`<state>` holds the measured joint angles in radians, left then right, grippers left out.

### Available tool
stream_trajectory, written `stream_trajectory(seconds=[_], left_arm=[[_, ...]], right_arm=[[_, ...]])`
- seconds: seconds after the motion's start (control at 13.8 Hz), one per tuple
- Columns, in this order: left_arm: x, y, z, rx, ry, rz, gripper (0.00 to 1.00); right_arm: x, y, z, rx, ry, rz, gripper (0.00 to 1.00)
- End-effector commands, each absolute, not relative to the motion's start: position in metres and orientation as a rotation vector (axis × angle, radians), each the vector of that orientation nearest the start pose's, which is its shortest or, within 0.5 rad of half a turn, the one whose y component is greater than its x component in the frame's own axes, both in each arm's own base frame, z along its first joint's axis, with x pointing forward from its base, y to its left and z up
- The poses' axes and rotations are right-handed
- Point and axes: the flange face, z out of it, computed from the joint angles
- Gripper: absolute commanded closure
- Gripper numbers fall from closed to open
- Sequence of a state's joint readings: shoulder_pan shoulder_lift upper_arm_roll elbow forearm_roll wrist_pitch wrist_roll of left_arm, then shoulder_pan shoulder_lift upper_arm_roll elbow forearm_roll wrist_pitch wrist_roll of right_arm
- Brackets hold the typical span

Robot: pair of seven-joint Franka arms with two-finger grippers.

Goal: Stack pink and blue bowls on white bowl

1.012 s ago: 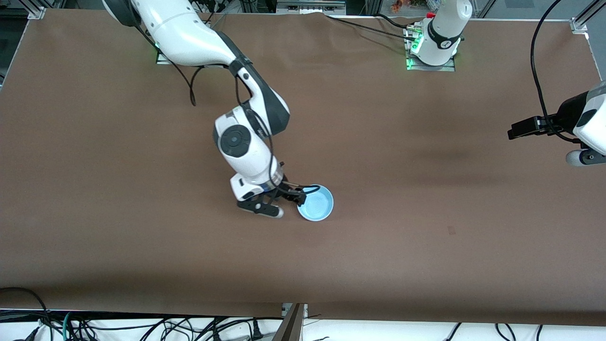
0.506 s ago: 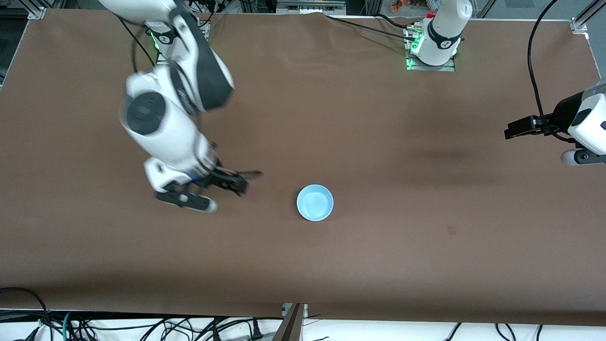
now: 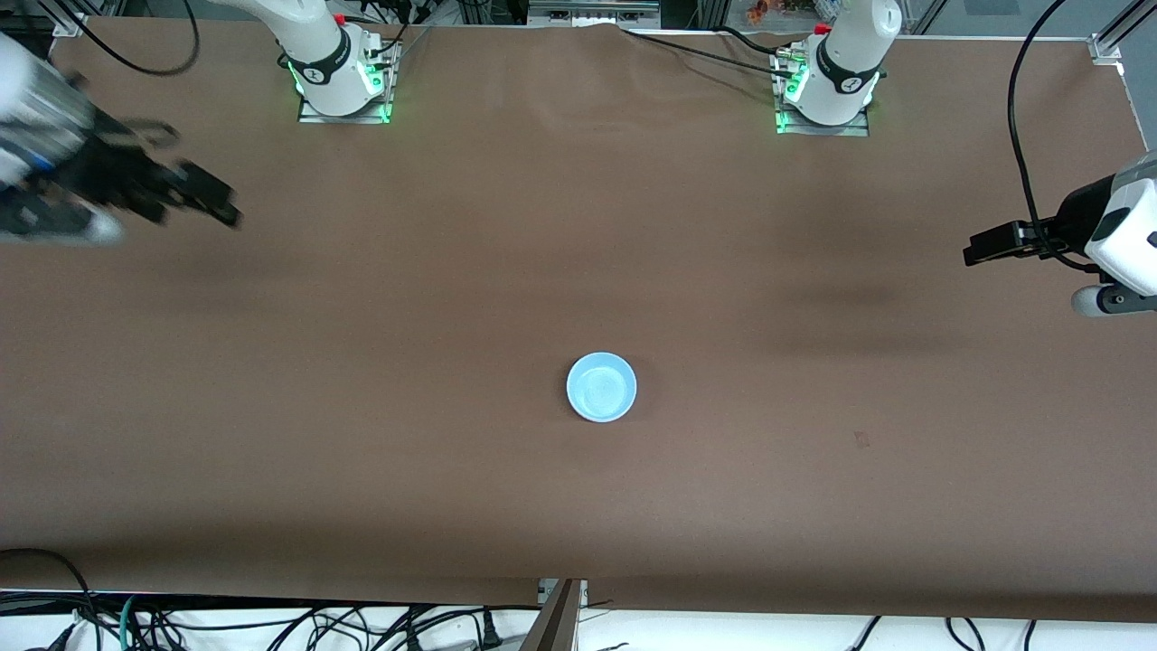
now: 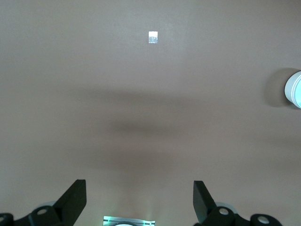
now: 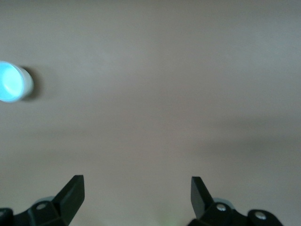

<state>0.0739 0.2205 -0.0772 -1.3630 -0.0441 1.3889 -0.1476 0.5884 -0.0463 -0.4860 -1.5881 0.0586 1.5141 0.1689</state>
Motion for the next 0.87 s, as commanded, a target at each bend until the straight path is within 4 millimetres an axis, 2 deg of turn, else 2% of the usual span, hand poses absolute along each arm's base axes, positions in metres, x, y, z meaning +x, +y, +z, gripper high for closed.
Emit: stream_trajectory(seconds=[0.0, 0.07, 0.29, 0.58, 0.65, 0.8], left_arm=[[0.600, 0.000, 0.583, -3.162, -0.201, 0.309, 0.00], [0.601, 0.001, 0.582, -3.163, -0.203, 0.311, 0.00], [0.601, 0.001, 0.582, -3.163, -0.204, 0.309, 0.00], [0.606, 0.000, 0.585, -3.167, -0.201, 0.292, 0.00], [0.606, 0.001, 0.585, -3.169, -0.204, 0.293, 0.00], [0.606, 0.002, 0.586, -3.169, -0.203, 0.293, 0.00]], right_arm=[[0.502, 0.047, 0.637, -3.082, -0.012, 0.099, 0.00], [0.504, 0.040, 0.636, -3.081, -0.033, 0.100, 0.00], [0.522, 0.043, 0.635, -3.107, -0.030, 0.083, 0.00], [0.527, 0.045, 0.630, -3.116, -0.067, 0.088, 0.00], [0.528, 0.037, 0.630, -3.122, -0.050, 0.087, 0.00], [0.543, 0.045, 0.625, -3.157, -0.079, 0.087, 0.00]])
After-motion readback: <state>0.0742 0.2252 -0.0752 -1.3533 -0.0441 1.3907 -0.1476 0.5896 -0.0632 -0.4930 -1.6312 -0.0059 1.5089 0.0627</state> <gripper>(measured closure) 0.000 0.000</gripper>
